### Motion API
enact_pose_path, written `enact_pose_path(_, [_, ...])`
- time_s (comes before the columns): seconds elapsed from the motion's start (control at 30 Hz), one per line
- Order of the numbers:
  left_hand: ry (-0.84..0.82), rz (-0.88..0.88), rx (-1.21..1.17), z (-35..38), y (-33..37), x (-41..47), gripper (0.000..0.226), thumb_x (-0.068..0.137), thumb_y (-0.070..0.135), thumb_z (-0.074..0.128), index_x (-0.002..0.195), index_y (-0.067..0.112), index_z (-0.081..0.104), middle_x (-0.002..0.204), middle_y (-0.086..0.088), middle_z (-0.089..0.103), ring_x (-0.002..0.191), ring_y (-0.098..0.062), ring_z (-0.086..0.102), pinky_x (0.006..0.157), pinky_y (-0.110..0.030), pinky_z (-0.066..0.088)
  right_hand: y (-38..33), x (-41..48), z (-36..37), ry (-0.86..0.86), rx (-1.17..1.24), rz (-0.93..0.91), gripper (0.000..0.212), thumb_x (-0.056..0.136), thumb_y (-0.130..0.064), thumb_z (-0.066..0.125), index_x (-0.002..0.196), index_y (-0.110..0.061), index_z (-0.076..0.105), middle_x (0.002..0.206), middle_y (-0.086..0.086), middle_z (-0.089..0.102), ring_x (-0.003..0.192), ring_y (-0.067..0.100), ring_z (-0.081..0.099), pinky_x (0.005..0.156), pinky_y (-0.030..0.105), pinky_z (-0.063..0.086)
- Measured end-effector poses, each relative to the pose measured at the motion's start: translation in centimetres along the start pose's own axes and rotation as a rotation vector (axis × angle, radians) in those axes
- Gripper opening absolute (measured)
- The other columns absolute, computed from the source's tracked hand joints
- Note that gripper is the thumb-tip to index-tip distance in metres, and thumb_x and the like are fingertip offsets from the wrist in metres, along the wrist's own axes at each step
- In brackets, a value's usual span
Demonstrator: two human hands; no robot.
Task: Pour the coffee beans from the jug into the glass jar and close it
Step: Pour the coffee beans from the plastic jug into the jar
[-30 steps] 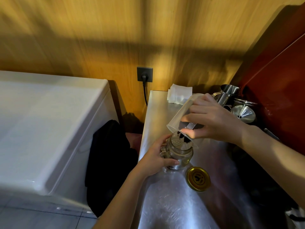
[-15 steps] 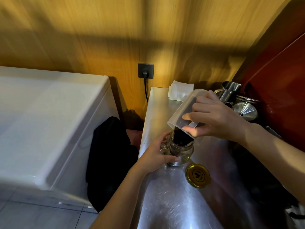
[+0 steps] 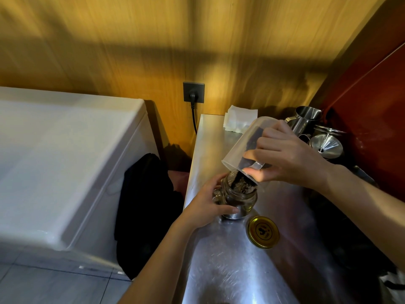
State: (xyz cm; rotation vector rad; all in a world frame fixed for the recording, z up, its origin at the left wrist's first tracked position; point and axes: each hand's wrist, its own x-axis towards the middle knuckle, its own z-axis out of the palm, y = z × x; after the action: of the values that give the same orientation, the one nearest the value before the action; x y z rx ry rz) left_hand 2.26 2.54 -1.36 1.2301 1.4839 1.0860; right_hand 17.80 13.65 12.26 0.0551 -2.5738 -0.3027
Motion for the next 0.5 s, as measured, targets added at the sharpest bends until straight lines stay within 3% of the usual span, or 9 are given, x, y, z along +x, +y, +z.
enact_pose_path(0.17, [-0.003,-0.002,-0.001,-0.01,0.11,-0.09,0.075,0.06,0.028,0.085,0.108,0.063,0.041,0.13,0.007,0.053,0.124,-0.016,0.048,0.108,-0.041,0.039,-0.01,-0.1,0.14,0.024,-0.009,0.003,0.026,0.086,-0.027,0.058,0.076,-0.004,0.067,0.062,0.008,0.057,0.069,0.018,0.04,0.072,0.036,0.034])
enact_pose_path(0.37, [-0.015,-0.003,-0.01,-0.06,0.07,0.04,0.076,0.058,0.03,0.085,0.101,0.074,0.04,0.121,0.02,0.053,0.119,-0.011,0.05,0.098,-0.028,0.042,0.03,-0.08,0.32,0.04,-0.005,-0.008,0.03,0.088,-0.028,0.057,0.073,-0.003,0.067,0.061,0.008,0.055,0.065,0.02,0.042,0.07,0.033,0.032])
enact_pose_path(0.5, [-0.003,0.011,0.004,-0.09,0.01,0.07,0.078,0.057,0.032,0.085,0.102,0.076,0.039,0.122,0.02,0.054,0.12,-0.01,0.05,0.1,-0.031,0.041,0.1,-0.07,0.35,0.041,0.004,-0.016,0.031,0.089,-0.028,0.056,0.073,-0.003,0.067,0.061,0.008,0.056,0.066,0.02,0.04,0.07,0.034,0.032])
